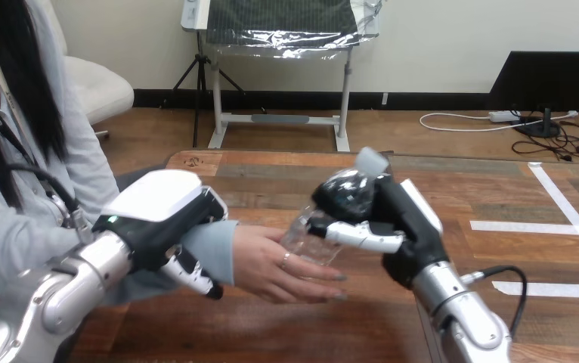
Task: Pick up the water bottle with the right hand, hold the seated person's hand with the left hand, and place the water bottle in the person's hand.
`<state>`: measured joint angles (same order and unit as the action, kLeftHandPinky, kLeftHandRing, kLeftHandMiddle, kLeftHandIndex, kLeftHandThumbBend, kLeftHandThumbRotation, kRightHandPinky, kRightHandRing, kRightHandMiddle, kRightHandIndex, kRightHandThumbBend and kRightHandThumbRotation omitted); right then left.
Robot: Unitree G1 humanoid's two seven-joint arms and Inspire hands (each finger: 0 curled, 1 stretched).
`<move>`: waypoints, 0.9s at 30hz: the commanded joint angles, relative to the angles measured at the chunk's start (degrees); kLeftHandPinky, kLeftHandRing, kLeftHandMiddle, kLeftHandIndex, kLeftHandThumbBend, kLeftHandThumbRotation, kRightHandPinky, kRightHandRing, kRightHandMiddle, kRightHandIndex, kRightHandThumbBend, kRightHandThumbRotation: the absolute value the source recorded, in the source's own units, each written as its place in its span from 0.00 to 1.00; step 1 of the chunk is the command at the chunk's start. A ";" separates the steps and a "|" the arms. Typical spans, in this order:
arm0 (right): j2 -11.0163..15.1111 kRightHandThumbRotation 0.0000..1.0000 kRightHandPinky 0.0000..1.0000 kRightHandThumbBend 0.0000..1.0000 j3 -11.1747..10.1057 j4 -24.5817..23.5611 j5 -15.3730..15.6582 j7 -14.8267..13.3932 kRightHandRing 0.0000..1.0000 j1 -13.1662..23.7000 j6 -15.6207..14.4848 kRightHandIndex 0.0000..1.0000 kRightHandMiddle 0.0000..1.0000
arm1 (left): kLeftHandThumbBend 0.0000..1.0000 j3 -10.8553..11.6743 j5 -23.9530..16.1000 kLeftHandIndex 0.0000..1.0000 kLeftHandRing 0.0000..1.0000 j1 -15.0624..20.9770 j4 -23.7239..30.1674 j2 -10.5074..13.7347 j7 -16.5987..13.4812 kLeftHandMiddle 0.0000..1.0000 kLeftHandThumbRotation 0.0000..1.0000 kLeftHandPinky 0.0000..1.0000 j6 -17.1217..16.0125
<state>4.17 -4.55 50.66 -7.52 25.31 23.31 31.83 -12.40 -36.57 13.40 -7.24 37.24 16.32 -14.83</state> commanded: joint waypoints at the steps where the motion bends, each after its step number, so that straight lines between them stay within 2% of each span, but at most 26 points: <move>1: -1.40 0.00 0.27 0.70 0.70 -0.16 0.78 -0.27 0.34 7.48 4.97 0.44 0.42 | 0.81 2.09 1.41 0.31 0.24 9.36 6.11 -1.27 -0.45 0.31 0.00 0.19 0.17; 7: -2.19 0.00 0.27 0.71 1.49 0.02 2.33 -1.18 0.33 6.90 6.83 0.44 0.42 | 0.81 1.65 0.67 0.32 0.25 10.37 5.76 -1.86 -0.90 0.31 0.00 0.19 -0.30; 12: -2.98 0.00 0.26 0.72 2.09 -0.76 2.52 -1.43 0.33 6.17 6.74 0.44 0.41 | 0.82 1.47 0.39 0.32 0.25 10.87 4.89 -2.27 -2.00 0.31 0.00 0.20 -1.28; 21: -4.97 0.00 0.26 0.73 3.63 -3.58 2.97 -2.23 0.32 3.99 6.57 0.44 0.41 | 0.83 1.35 0.50 0.32 0.26 11.33 5.05 -3.17 -1.57 0.32 0.00 0.20 -0.51; 27: -5.74 0.00 0.26 0.72 4.13 -4.76 2.56 -1.78 0.31 3.11 6.33 0.43 0.41 | 0.83 1.30 0.65 0.32 0.26 11.52 4.97 -3.54 -1.33 0.32 0.00 0.21 -0.26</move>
<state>2.35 -2.87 51.78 -5.04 23.09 23.16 35.48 -12.42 -36.79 15.42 -6.80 35.72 16.92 -14.36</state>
